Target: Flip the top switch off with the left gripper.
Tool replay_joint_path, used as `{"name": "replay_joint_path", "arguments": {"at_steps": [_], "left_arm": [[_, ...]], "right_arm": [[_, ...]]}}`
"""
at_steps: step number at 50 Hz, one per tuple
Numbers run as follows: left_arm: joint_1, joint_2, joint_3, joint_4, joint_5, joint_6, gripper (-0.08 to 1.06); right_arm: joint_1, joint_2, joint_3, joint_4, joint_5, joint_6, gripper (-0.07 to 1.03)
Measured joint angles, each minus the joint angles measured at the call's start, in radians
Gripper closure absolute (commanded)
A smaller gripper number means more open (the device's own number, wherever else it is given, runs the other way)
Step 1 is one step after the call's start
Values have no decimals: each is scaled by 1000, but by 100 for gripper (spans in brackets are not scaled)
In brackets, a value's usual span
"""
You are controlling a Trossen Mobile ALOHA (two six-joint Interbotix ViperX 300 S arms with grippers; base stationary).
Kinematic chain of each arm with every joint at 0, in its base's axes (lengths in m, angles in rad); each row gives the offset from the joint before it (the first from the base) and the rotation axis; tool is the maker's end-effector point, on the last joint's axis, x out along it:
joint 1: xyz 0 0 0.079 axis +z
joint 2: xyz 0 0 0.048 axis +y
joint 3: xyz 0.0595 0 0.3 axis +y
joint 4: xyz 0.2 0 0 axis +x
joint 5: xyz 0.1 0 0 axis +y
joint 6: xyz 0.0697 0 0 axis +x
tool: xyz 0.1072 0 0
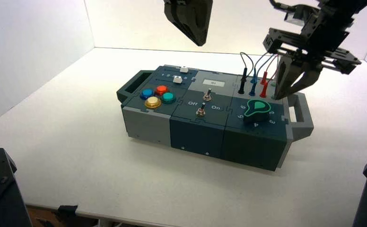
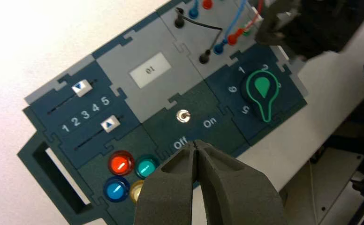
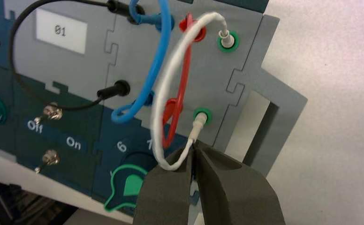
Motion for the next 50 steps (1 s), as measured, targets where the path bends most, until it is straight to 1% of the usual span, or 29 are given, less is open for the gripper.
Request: {"name": "replay_joint_path", "arguments": {"at_steps": [8, 17, 22, 27, 38, 43, 50], "left_arm": [[-17, 2, 3, -2, 18, 0, 101], [-25, 3, 9, -2, 25, 17, 101], [-26, 29, 9, -2, 23, 26, 101], [-31, 54, 8, -2, 23, 28, 101], [-74, 118, -26, 0, 20, 48, 101], [-78, 144, -44, -2, 20, 55, 101], [-78, 173, -61, -2, 18, 77, 101]], "right_arm": [[0, 60, -14, 5, -20, 3, 99], [0, 87, -28, 9, -26, 5, 99], [-2, 98, -35, 9, -26, 5, 99], [0, 103, -38, 11, -26, 5, 99], [0, 103, -38, 12, -26, 5, 99], [0, 103, -38, 14, -26, 5, 99], [0, 103, -38, 14, -26, 5, 99]]}}
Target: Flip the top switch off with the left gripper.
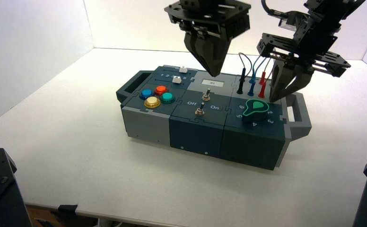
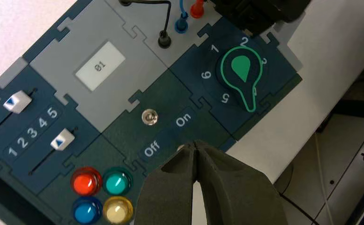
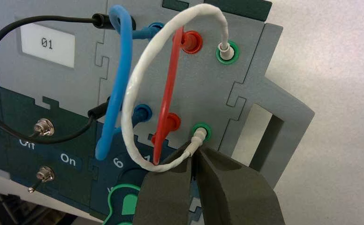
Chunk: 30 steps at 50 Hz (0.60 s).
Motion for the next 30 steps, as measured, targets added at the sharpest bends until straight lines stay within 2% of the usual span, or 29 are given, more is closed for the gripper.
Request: {"name": "replay_joint_path", "arguments": {"at_steps": [13, 30], "left_arm": [[0, 78, -21, 0, -2, 37, 101], [0, 156, -66, 2, -3, 63, 101]], "right_arm": [[0, 0, 0, 0, 0, 0, 99], [0, 0, -2, 2, 0, 0, 99]]}}
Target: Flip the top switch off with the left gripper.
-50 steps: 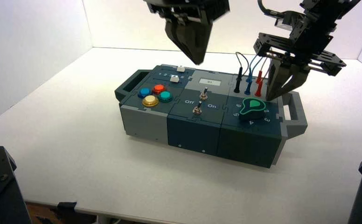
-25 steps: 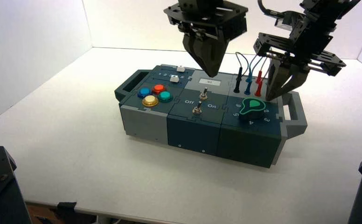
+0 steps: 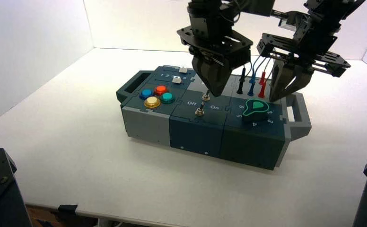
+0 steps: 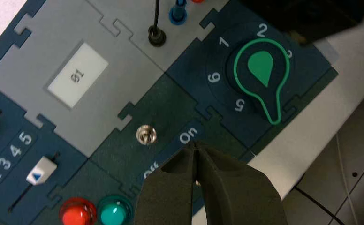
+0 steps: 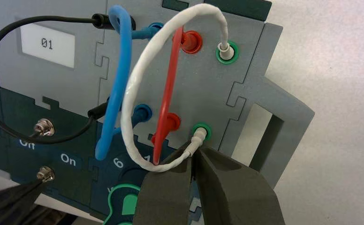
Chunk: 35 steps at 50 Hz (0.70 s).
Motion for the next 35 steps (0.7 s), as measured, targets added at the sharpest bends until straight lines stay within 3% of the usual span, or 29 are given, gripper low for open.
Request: {"name": "replay_joint_path", "arguments": {"at_steps": [35], "left_arm": [[29, 72, -46, 29, -2, 2, 101]], "right_arm": [[0, 0, 0, 0, 0, 0, 99]]}}
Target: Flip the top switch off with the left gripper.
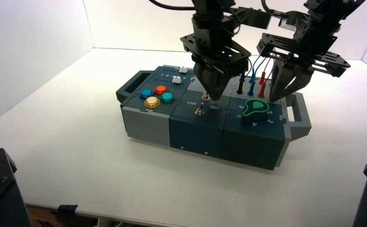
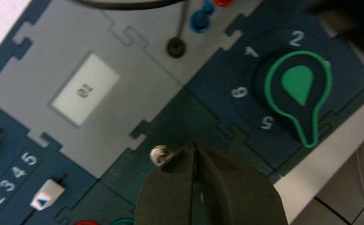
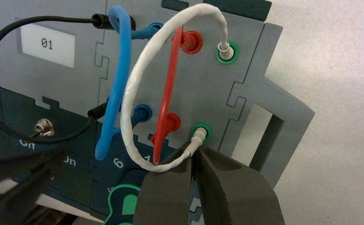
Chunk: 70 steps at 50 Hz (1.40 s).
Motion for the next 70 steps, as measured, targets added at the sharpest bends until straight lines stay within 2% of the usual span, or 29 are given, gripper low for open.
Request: {"name": "replay_joint_path", "arguments": {"at_steps": [32, 40, 50, 60, 70], "left_arm": [[25, 8, -9, 6, 0, 0, 101], [51, 5, -3, 6, 2, 0, 101], [115, -21, 41, 6, -28, 6, 101], [112, -29, 52, 8, -49, 5, 101], [87, -34, 28, -2, -54, 0, 101]], "right_arm": [[0, 3, 0, 0, 0, 0, 99], [0, 6, -3, 2, 0, 0, 99], [5, 29, -28, 5, -34, -2, 99], [8, 34, -31, 5, -35, -2, 99], [6, 32, -31, 5, -31, -11, 99]]}}
